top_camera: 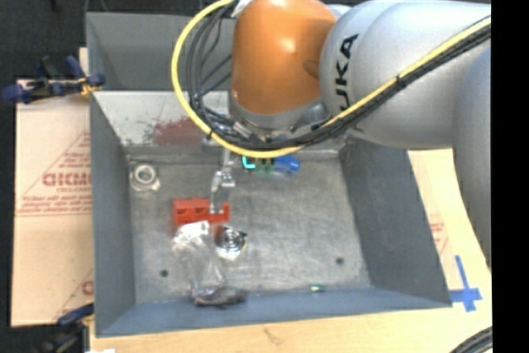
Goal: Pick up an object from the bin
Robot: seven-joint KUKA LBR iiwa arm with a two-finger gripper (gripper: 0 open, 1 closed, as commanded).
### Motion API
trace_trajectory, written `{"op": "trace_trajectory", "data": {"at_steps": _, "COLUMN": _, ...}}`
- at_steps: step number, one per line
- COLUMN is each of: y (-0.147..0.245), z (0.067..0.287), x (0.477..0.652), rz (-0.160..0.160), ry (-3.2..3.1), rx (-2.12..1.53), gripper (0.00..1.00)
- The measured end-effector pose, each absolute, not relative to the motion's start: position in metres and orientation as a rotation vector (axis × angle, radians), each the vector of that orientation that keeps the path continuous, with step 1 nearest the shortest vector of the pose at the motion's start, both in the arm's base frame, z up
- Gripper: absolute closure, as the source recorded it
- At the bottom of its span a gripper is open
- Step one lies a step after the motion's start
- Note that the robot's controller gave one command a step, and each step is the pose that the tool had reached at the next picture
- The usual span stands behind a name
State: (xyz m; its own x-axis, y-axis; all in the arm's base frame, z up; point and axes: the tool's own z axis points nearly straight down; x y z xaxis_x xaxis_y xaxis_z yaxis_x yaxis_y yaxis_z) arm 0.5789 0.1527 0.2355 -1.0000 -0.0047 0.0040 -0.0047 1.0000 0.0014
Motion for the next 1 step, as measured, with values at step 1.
{"op": "trace_trajectory", "data": {"at_steps": 1, "y": 0.1160, "z": 0.0913, "x": 0.5747, "rz": 0.004, "ry": -3.132, "rx": 0.175, "gripper": 0.00}}
